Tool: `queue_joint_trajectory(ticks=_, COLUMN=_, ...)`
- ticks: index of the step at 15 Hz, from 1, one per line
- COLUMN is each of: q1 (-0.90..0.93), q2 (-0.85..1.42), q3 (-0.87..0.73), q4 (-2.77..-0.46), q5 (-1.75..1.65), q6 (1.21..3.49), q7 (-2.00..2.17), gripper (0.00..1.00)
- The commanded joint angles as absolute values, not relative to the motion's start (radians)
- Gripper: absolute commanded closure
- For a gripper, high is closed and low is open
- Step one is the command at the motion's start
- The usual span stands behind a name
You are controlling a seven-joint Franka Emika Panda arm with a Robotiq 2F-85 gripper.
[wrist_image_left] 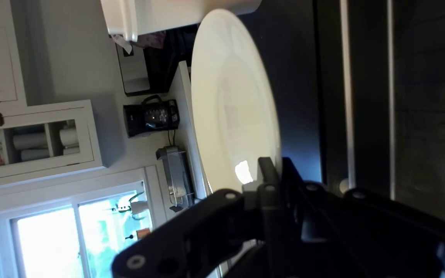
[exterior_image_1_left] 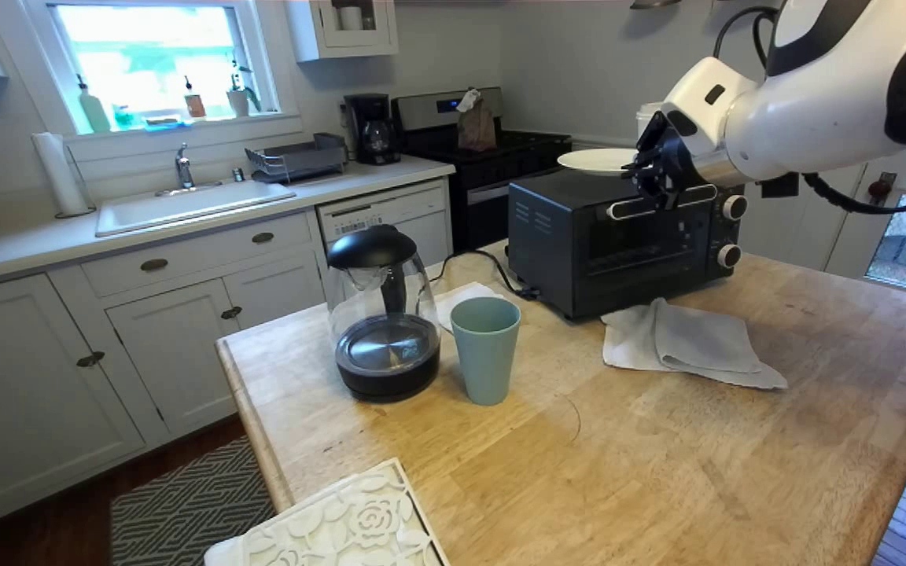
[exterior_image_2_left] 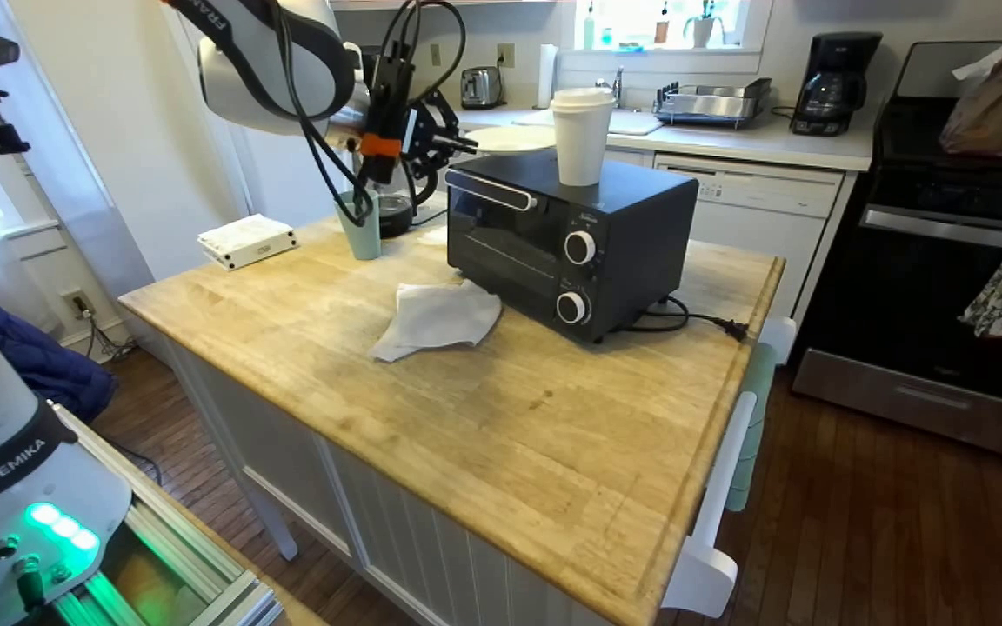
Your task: Pick up the white saucer plate and put it on top of the oven
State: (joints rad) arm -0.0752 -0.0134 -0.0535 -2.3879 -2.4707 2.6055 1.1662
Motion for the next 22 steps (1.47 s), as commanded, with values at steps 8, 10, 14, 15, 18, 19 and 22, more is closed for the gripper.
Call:
queue_joint_trajectory(ticks=8, q1=-0.09, q2=0.124, q3=-0.042, q4=-2.244, q5=-2.463, q6=2.652, q7=1.151, gripper=0.98)
queue_joint_trajectory(ticks=10, q1=-0.092, q2=0.125, q3=-0.04, q4=-2.236, q5=-2.458, q6=2.655, q7=1.144, gripper=0.66)
queue_joint_trajectory(ticks=14, q1=-0.09, q2=0.092, q3=-0.044, q4=-2.263, q5=-2.422, q6=2.638, q7=1.099, gripper=0.41)
queue_joint_trajectory(ticks=15, q1=-0.09, q2=0.08, q3=-0.045, q4=-2.274, q5=-2.408, q6=2.64, q7=1.082, gripper=0.34)
queue_joint_trajectory(ticks=18, q1=-0.088, q2=0.047, q3=-0.048, q4=-2.3, q5=-2.365, q6=2.678, q7=1.022, gripper=0.13)
queue_joint_trajectory(ticks=19, q1=-0.089, q2=0.036, q3=-0.051, q4=-2.316, q5=-2.342, q6=2.697, q7=0.984, gripper=0.07)
queue_joint_trajectory(ticks=22, q1=-0.09, q2=-0.001, q3=-0.059, q4=-2.346, q5=-2.294, q6=2.723, q7=0.914, gripper=0.0)
